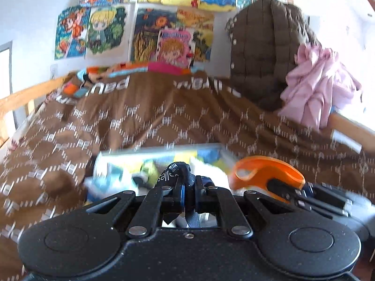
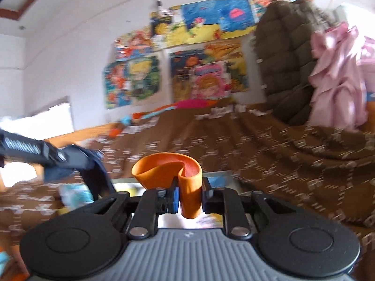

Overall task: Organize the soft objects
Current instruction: 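Carry the navy sock and orange band over the painted tray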

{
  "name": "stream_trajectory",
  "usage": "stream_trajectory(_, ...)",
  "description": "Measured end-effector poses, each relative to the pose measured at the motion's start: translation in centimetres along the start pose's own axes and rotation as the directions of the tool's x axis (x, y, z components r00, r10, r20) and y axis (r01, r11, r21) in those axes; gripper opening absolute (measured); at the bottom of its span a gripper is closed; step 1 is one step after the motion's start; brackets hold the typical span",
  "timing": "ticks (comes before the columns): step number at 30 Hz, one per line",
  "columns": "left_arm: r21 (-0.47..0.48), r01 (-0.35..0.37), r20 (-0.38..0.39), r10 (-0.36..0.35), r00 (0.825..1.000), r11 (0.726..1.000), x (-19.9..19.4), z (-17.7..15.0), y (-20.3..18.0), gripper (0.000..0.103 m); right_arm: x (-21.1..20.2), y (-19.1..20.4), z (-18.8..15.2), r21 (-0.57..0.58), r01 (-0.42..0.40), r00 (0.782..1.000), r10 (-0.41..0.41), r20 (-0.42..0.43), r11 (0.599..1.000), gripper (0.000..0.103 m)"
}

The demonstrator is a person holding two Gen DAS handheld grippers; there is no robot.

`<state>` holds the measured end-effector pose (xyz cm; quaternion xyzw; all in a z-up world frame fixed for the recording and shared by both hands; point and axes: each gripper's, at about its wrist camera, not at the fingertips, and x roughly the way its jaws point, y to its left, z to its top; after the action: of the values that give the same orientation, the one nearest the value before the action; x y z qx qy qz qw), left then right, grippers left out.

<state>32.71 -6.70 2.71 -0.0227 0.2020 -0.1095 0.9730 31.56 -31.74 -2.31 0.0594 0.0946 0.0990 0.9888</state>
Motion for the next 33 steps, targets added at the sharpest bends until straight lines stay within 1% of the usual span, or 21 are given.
stream_trajectory(2, -0.006, 0.004, 0.033, -0.004, 0.999, 1.0, 1.0, 1.2, -0.4, 0.007, 1.2, -0.5, 0.1, -0.034, 0.07, 0.998, -0.07, -0.005, 0.997, 0.02)
stream_trajectory(4, -0.011, 0.016, 0.06, -0.015, 0.998, 1.0, 2.5, 2.3, -0.9, 0.007, 2.4, -0.6, -0.1, -0.062, 0.123, 0.992, -0.124, -0.012, 0.99, 0.02)
stream_trajectory(6, -0.014, 0.027, 0.077, -0.026, 0.997, 1.0, 4.0, 3.0, -1.4, 0.007, 3.4, -0.4, -0.3, -0.09, 0.155, 0.987, -0.158, -0.027, 0.984, 0.02)
stream_trajectory(8, -0.021, 0.04, 0.075, -0.038, 0.996, 0.999, 5.9, 3.3, -2.0, 0.007, 4.1, 0.1, -0.7, -0.129, 0.166, 0.984, -0.173, -0.039, 0.978, 0.02)
stream_trajectory(10, -0.025, 0.047, 0.058, -0.046, 0.997, 0.999, 7.9, 3.2, -2.5, 0.007, 4.5, 0.8, -1.3, -0.169, 0.166, 0.983, -0.177, -0.052, 0.972, 0.02)
stream_trajectory(13, -0.039, 0.059, 0.026, -0.058, 0.998, 0.997, 10.6, 2.6, -2.8, 0.007, 4.8, 1.6, -1.9, -0.2, 0.154, 0.983, -0.171, -0.069, 0.968, 0.02)
stream_trajectory(16, -0.054, 0.059, 0.006, -0.059, 0.998, 0.997, 11.9, 1.6, -2.4, 0.007, 4.9, 2.4, -2.2, -0.228, 0.14, 0.984, -0.161, -0.076, 0.964, 0.022)
stream_trajectory(19, -0.086, 0.056, -0.029, -0.059, 0.998, 0.995, 12.8, 0.4, -1.4, 0.008, 5.0, 2.8, -2.4, -0.226, 0.115, 0.984, -0.142, -0.109, 0.967, 0.024)
stream_trajectory(23, -0.126, 0.027, -0.087, -0.038, 0.995, 0.992, 13.6, -1.1, 0.2, 0.009, 5.4, 3.2, -2.7, -0.223, 0.085, 0.981, -0.12, -0.151, 0.971, 0.028)
stream_trajectory(27, -0.173, 0.009, -0.122, -0.03, 0.992, 0.985, 13.6, -2.3, 1.5, 0.013, 5.6, 2.8, -2.7, -0.197, 0.094, 0.976, -0.129, -0.174, 0.976, 0.034)
stream_trajectory(30, -0.167, 0.007, -0.135, -0.03, 0.99, 0.986, 13.4, -2.8, 1.8, 0.014, 5.8, 2.4, -2.6, -0.183, 0.1, 0.975, -0.134, -0.18, 0.978, 0.035)
stream_trajectory(33, -0.163, 0.009, -0.142, -0.033, 0.989, 0.987, 13.3, -2.8, 1.7, 0.015, 6.0, 2.1, -2.6, -0.174, 0.101, 0.973, -0.133, -0.189, 0.98, 0.039)
